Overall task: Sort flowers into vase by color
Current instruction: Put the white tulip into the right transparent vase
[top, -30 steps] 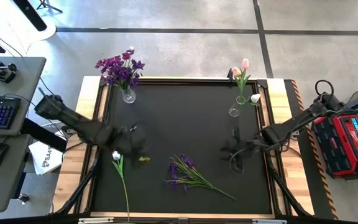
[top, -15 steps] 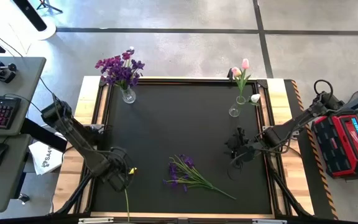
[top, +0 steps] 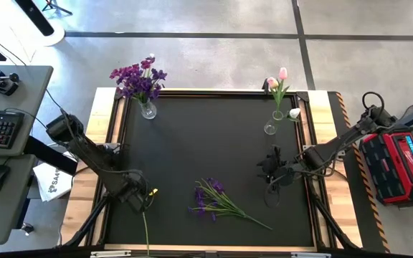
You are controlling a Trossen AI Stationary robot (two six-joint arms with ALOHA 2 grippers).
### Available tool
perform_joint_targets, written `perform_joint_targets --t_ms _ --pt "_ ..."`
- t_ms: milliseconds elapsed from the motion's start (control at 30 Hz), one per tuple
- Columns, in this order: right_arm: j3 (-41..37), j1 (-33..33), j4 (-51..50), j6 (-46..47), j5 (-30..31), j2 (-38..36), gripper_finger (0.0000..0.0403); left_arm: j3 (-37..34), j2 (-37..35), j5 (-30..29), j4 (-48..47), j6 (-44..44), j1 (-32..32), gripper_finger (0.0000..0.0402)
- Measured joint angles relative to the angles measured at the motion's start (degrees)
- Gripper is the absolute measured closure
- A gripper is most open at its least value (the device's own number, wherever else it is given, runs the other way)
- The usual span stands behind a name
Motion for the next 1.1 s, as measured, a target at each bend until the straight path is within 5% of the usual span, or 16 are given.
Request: perform_joint_targets --t_ms 200,500,567,733,900,1100 --pt "0.0 0.0 0.5 0.4 0.0 0.0 0.0226 -0.8 -0.2 0.1 -0.1 -1.4 1.5 0.0216" --pt "0.0 0.0 1.3 0.3 0.0 0.0 0.0226 -0.9 -0.2 -3.1 -0.6 2.7 3.2 0.0345" --pt "0.0 0.0 1.3 0.3 0.0 0.0 0.0226 -1.0 -0.7 -6.3 -0.7 3.7 3.3 0.0371" --pt "0.0 0.0 2.2 -0.2 0.1 0.0 0.0226 0.3 -4.3 -25.6 -0.4 8.9 3.7 0.0393" --pt "0.0 -0.2 3.5 -0.2 4.1 0.0 0.0226 0.8 -10.0 -40.7 5.1 27.0 6.9 0.0393" --pt "0.0 -2.7 3.6 -2.5 8.4 0.0 0.0226 0.8 -14.4 -49.0 18.3 61.3 14.6 0.0399"
